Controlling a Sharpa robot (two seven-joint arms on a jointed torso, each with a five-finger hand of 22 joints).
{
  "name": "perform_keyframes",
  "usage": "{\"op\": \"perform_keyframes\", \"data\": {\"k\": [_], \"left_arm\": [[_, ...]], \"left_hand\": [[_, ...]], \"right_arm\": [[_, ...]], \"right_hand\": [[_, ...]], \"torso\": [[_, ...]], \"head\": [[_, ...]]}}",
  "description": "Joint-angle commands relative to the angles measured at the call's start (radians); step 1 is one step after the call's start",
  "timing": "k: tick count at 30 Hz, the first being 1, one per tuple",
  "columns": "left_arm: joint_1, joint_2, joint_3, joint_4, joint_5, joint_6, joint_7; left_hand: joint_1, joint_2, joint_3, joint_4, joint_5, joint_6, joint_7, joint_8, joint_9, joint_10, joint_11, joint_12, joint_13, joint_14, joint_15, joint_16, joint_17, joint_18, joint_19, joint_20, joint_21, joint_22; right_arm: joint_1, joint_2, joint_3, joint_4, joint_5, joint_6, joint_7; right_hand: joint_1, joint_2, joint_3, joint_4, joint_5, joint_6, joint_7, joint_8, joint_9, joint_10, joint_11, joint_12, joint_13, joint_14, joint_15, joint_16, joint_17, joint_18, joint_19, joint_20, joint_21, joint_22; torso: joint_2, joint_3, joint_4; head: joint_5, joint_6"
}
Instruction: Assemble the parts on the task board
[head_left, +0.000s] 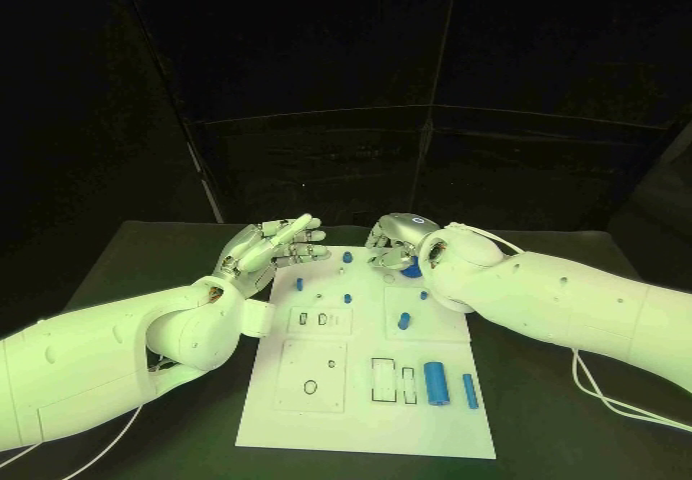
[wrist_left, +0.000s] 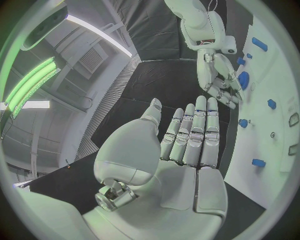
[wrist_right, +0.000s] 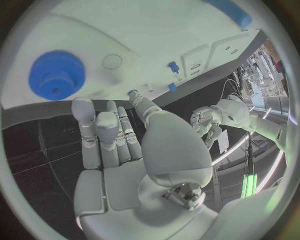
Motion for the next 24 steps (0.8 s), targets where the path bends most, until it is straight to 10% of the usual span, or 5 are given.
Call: {"op": "perform_keyframes", "data": {"k": [1,7,14,24], "left_arm": [[0.003,-0.005,0.001,0.000,-0.006,0.011,0.005],[0.004,-0.012,0.001,-0.002,-0.006,0.011,0.005],[0.005,-0.015,0.001,-0.007,-0.006,0.011,0.001],[0.004,-0.002,0.001,-0.012,-0.006,0.014,-0.005]], "left_hand": [[0.003,0.008,-0.002,-0.006,-0.003,0.005,0.024,-0.006,-0.001,0.004,0.004,-0.007,-0.001,0.008,-0.001,-0.007,0.001,0.006,0.005,-0.001,-0.005,-0.001],[0.007,0.009,-0.002,-0.009,-0.003,0.007,0.023,-0.006,-0.001,0.006,0.003,-0.007,-0.001,0.009,-0.001,-0.008,0.002,0.006,0.006,-0.001,-0.006,-0.001],[0.013,0.008,-0.004,-0.015,-0.003,0.009,0.023,-0.007,-0.001,0.008,0.002,-0.009,0.000,0.011,-0.001,-0.010,0.002,0.007,0.008,-0.001,-0.008,-0.001],[0.024,0.006,-0.005,-0.026,-0.003,0.010,0.023,-0.010,-0.001,0.011,0.002,-0.012,0.000,0.013,-0.002,-0.013,0.004,0.007,0.010,-0.002,-0.011,-0.001]], "right_arm": [[0.006,-0.060,0.001,0.069,0.026,-0.065,-0.033],[0.008,-0.166,0.009,0.160,0.109,-0.042,-0.063],[0.009,-0.227,0.014,0.188,0.162,0.045,-0.102],[0.009,-0.186,0.015,0.123,0.146,0.088,-0.124]], "right_hand": [[0.006,-0.005,0.001,0.012,0.002,0.016,-0.011,0.007,0.001,0.073,-0.018,0.043,0.017,0.011,-0.016,0.029,0.040,-0.004,0.026,-0.006,0.023,0.038],[0.007,-0.063,-0.037,0.033,-0.017,-0.020,-0.042,-0.018,-0.011,0.237,-0.061,0.208,0.126,0.043,-0.053,0.120,0.171,-0.026,0.094,-0.043,0.095,0.159],[0.039,-0.082,-0.163,0.155,-0.014,-0.110,-0.027,-0.036,-0.016,0.128,-0.051,0.600,0.523,0.057,-0.041,0.226,0.326,-0.043,0.132,-0.035,0.156,0.262],[0.096,-0.051,-0.219,0.263,0.000,-0.120,-0.020,-0.014,-0.010,0.166,-0.037,0.911,0.870,0.065,-0.030,0.278,0.412,-0.050,0.146,-0.023,0.186,0.312]], "torso": [[-0.006,0.0026,-0.0132],[-0.011,0.0061,-0.0229],[-0.014,0.0106,-0.0377],[-0.009,0.0135,-0.0274]], "head": [[0.001,0.002],[-0.004,0.005],[-0.005,0.009],[-0.013,0.011]]}}
